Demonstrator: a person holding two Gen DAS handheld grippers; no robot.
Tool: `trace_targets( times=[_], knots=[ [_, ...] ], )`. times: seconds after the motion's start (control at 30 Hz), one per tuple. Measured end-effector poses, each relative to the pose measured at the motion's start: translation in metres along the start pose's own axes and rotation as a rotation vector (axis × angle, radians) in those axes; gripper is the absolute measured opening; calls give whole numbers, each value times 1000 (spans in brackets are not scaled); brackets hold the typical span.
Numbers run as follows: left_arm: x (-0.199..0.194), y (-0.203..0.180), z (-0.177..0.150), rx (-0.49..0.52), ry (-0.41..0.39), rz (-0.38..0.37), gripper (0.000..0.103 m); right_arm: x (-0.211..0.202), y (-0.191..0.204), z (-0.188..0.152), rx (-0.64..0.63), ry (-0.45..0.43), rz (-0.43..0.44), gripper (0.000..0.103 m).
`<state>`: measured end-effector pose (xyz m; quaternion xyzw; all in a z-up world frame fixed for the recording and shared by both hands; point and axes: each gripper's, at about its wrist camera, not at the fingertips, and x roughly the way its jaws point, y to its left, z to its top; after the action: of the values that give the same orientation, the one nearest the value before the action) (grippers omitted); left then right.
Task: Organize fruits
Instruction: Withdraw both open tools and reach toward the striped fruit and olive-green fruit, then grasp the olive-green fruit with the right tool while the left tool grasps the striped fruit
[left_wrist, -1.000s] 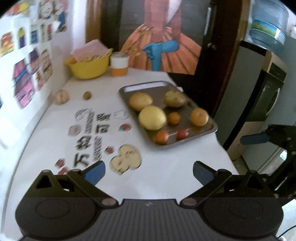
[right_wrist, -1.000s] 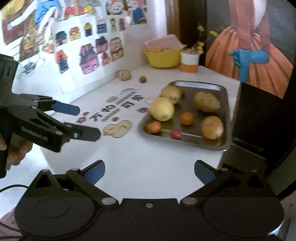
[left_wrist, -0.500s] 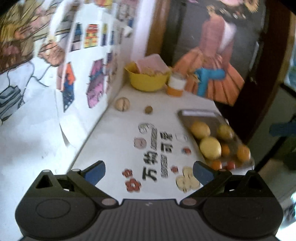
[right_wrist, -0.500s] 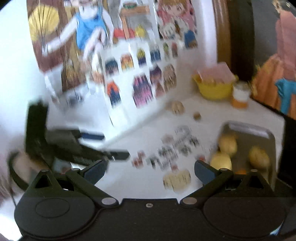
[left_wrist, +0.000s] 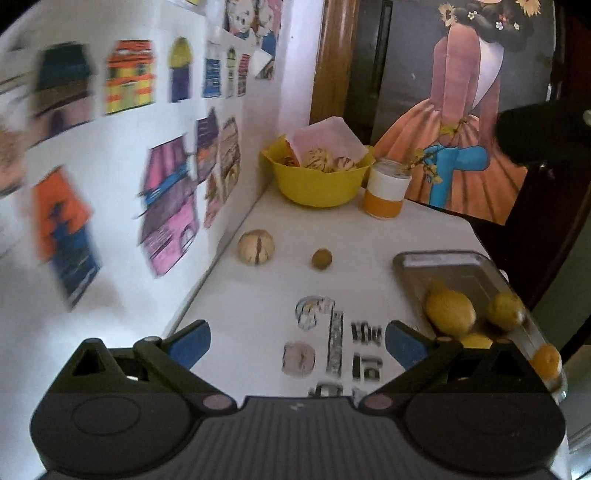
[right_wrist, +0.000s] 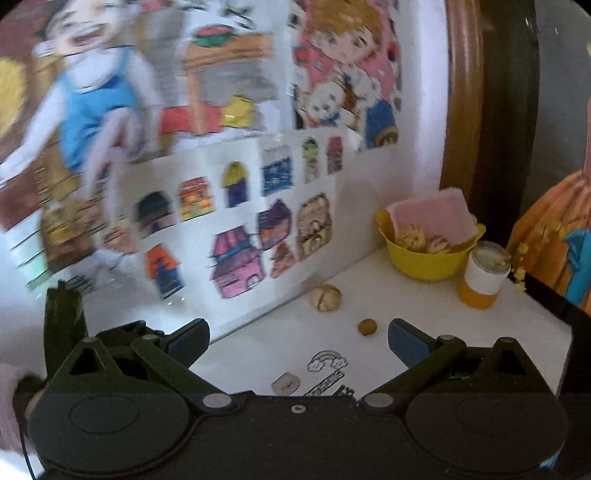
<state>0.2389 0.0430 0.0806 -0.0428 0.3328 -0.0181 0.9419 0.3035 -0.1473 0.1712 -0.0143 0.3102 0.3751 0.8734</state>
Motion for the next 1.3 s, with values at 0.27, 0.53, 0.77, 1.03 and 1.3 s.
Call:
trace_targets(
  times=[0.27,0.53,0.77,1.03,1.3],
  knots=[
    [71,-10,19,86,-86,35,103,83,-74,-2,4,-31,-1,102],
    [135,-2,18,130,-68,110,102,151,-132,-23,-8,0,51,97],
    [159,8,17,50,-92,179,101,181,-137,-35,-119,70,25,90],
    [181,14,36,-48,-103,193,99,206,-120,-47,-279,144,70,86],
    [204,23,41,-109,-55,180,83,230,-115,-51,-294,185,94,73]
  ],
)
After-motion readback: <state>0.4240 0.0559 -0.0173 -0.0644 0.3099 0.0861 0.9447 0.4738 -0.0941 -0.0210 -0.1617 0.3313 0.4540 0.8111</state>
